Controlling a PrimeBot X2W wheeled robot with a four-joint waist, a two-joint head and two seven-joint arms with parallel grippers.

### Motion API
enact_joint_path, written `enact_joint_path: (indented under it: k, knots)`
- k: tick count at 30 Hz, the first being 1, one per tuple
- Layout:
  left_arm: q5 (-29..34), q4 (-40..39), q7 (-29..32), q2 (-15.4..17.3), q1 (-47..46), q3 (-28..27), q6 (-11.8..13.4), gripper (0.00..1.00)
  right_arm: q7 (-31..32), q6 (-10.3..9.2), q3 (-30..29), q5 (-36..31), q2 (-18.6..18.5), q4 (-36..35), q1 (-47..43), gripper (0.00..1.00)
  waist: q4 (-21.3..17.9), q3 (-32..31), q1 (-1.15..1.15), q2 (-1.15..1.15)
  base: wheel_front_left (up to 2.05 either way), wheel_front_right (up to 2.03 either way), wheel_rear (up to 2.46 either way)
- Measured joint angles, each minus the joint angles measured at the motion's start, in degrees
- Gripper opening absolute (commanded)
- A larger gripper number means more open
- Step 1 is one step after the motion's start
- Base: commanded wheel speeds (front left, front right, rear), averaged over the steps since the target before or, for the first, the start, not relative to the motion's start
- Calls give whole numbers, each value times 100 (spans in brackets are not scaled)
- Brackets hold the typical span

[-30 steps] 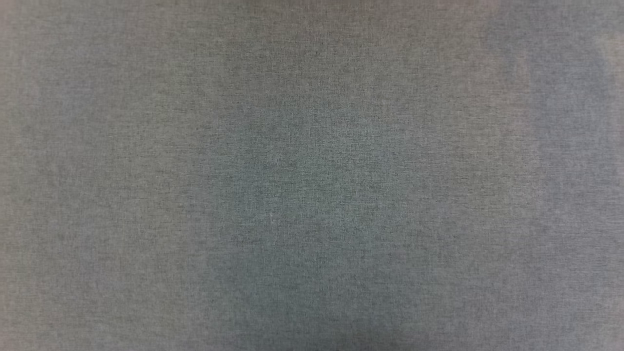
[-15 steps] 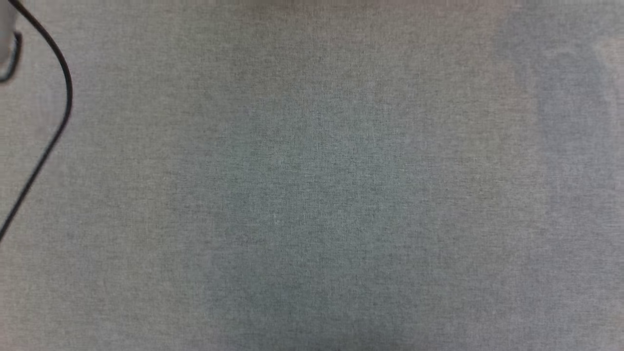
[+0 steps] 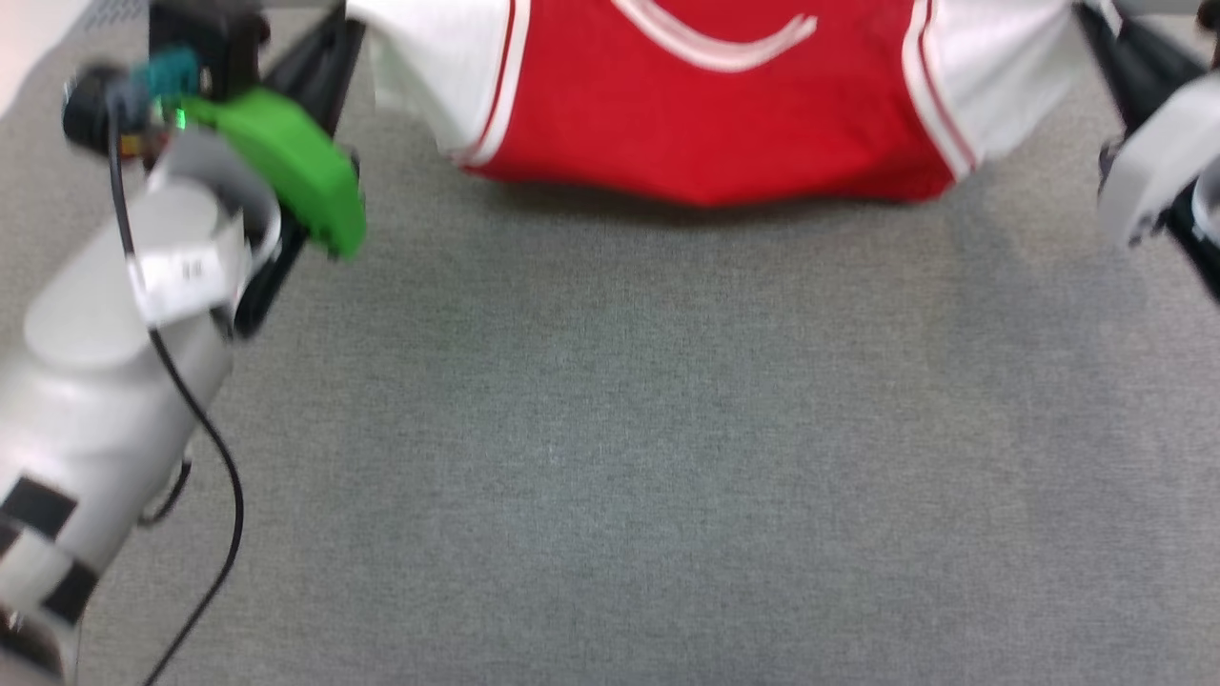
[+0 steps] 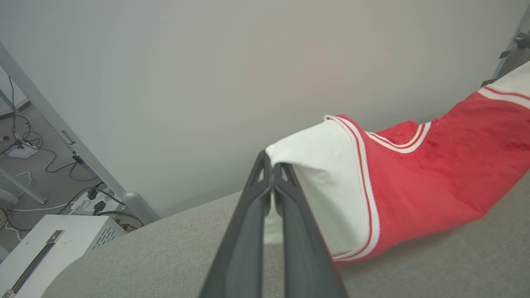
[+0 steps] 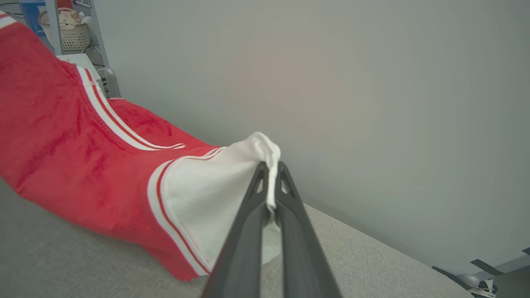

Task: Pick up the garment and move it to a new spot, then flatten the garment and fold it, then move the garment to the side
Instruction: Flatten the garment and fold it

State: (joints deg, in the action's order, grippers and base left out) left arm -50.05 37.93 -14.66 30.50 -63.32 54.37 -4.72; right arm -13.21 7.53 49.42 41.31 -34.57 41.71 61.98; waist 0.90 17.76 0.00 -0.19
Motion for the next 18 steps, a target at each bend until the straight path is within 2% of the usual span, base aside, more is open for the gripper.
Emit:
enact_joint_path:
  k: [4, 7, 13, 18]
  knots:
    - [-175, -549, 0, 392, 1168, -122, 254, 0, -16, 0, 7, 135, -181, -375, -903, 0, -15, -342, 0, 0, 0, 0, 0]
    - [-290, -983, 0, 557, 2013, -148, 463, 0, -15, 0, -22, 177, -321, -597, -1616, 0, -32, -585, -1, 0, 0, 0, 0]
    - [-499, -1472, 0, 692, 3287, -1, 762, 0, 64, 0, -354, 265, -592, -962, -2944, 0, -41, -1009, -1, 0, 0, 0, 0]
    - [-635, -1617, 10, 728, 3924, 132, 1004, 0, 270, 0, -742, 249, -612, -1184, -3956, 0, -41, -1268, -1, 0, 0, 0, 0]
